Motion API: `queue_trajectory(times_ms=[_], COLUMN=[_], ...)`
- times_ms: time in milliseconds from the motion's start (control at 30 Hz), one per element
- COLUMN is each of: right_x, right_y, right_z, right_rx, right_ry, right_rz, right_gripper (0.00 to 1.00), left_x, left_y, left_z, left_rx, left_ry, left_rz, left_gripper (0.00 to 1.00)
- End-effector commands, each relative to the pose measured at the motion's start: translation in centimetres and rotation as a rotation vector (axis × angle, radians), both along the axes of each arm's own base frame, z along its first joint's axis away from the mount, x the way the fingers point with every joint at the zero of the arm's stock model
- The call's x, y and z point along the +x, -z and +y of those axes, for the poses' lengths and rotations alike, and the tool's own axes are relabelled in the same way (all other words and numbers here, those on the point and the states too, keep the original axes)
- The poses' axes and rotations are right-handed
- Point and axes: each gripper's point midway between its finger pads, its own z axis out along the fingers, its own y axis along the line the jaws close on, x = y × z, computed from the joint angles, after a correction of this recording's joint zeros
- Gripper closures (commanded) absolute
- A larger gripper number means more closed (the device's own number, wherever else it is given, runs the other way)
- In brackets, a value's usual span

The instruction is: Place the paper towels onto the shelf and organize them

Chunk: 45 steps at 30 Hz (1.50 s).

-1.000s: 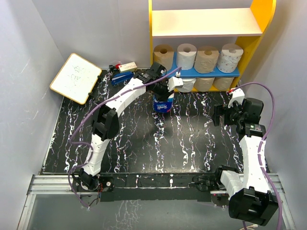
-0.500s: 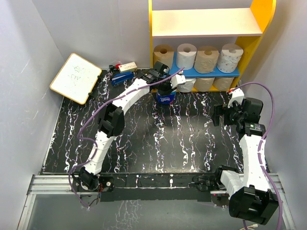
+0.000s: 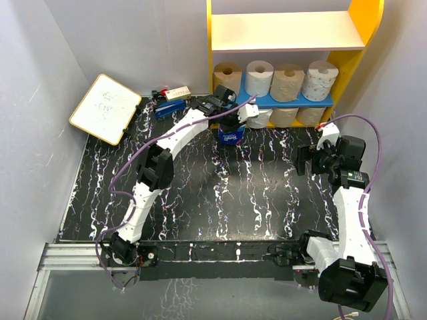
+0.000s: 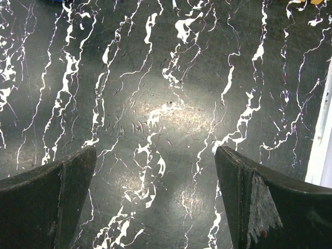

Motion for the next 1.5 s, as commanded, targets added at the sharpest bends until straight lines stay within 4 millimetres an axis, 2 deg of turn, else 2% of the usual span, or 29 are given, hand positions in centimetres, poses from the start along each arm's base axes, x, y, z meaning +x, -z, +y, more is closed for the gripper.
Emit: queue_trajectory(times_ms=[0, 300, 667, 1167, 1467], right_x=[0.5, 0.4, 0.4, 0.4, 0.4], right_y=[-0.8, -0.9, -1.3, -1.2, -1.1], right_z=[0.0, 0.0, -0.1, 0.0, 0.0], right_rx=[-0.012, -0.012, -0.02, -0.015, -0.013], right_ry=[-0.018, -0.02, -0.013, -0.018, -0.021], right_rz=[-0.039, -0.042, -0.058, -0.052, -0.05], right_gripper=[0.02, 0.02, 0.02, 0.02, 0.02], left_x=[4.9, 4.9, 5.3, 5.1, 4.2], left_y=[-5.6, -7.5, -8.8, -12.0, -11.9], left_z=[1.0, 1.3, 1.9, 2.2, 2.7], left_rx=[-0.042, -0.044, -0.013, -0.028, -0.016], left_ry=[-0.039, -0.033, -0.029, -0.023, -0.013], left_rz=[-0.236, -0.271, -0.329, -0.387, -0.367], left_gripper=[1.0, 1.0, 1.0, 1.0, 1.0])
